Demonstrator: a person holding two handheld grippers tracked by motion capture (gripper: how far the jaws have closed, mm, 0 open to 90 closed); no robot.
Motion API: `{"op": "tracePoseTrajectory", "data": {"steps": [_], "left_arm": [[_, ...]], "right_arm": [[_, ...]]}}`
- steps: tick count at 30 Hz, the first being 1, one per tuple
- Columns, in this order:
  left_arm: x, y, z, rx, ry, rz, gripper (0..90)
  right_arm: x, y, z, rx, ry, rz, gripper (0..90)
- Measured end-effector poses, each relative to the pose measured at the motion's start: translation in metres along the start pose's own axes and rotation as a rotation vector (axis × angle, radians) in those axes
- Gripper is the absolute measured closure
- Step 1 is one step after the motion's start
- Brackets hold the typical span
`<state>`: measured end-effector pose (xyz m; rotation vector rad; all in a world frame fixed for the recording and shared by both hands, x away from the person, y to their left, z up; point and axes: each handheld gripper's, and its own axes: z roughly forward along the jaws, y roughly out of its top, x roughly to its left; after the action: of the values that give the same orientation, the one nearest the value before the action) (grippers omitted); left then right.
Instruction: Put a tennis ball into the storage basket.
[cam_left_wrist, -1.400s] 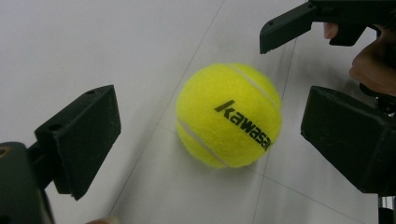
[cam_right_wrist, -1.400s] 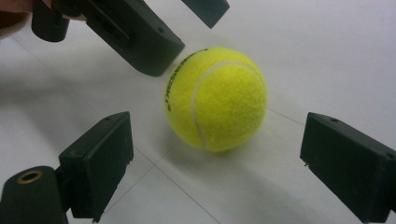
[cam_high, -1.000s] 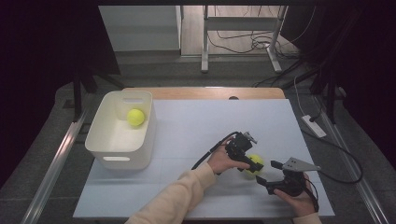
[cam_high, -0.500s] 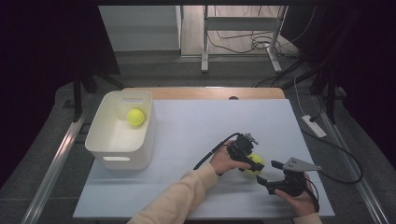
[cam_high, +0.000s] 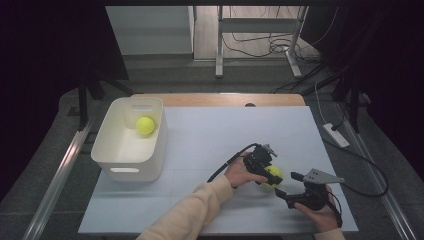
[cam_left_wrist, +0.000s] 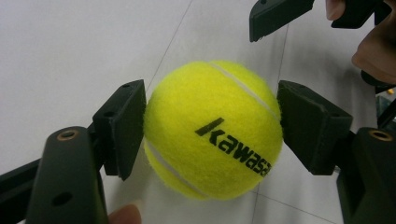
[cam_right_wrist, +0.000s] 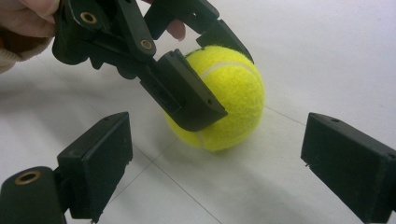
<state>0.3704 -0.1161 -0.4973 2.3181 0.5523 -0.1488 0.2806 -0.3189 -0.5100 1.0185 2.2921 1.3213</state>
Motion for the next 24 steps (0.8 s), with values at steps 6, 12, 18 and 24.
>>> {"op": "tracePoseTrajectory", "data": {"steps": [6, 12, 18, 24], "left_arm": [[0.002, 0.0, -0.008, -0.024, 0.008, 0.001, 28.3], [0.005, -0.001, -0.021, -0.051, 0.013, -0.004, 28.3], [0.008, -0.005, -0.031, -0.072, 0.029, -0.007, 28.3], [0.011, -0.009, -0.039, -0.091, 0.047, -0.019, 28.3]], "right_arm": [[0.0, 0.0, 0.0, -0.003, 0.001, 0.002, 8.8], [0.0, 0.0, 0.0, -0.003, 0.001, 0.002, 8.8], [0.0, 0.0, 0.001, -0.003, 0.001, 0.001, 8.8], [0.0, 0.0, 0.001, -0.003, 0.0, 0.001, 8.9]]}}
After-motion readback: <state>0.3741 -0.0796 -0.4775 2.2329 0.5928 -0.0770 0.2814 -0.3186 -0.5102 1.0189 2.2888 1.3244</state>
